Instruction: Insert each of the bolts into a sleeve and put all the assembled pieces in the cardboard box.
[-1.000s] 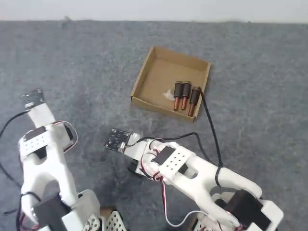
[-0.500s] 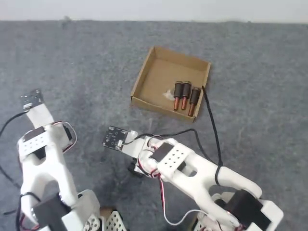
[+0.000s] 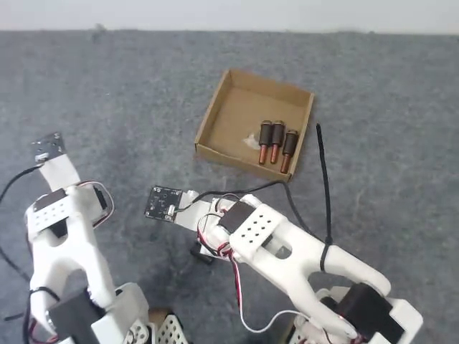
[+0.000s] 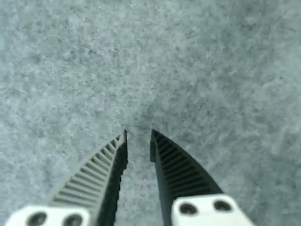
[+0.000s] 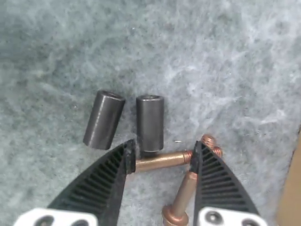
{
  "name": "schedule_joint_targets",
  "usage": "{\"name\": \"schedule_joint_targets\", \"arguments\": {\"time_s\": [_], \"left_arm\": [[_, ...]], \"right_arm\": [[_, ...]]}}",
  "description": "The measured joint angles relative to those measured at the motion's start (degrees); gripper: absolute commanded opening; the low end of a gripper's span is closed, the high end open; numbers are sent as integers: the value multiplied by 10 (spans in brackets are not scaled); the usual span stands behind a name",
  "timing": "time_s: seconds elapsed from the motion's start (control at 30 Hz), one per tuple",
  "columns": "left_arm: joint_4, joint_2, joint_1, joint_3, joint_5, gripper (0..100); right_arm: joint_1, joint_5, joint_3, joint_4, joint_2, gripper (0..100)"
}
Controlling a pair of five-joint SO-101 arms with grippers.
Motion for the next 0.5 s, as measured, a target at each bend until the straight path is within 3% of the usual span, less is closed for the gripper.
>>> {"name": "schedule_joint_targets", "arguments": {"time_s": [0.5], "left_arm": [[0,0,0,0,0,80]], "right_arm": [[0,14,-48,-47,148,128]]}}
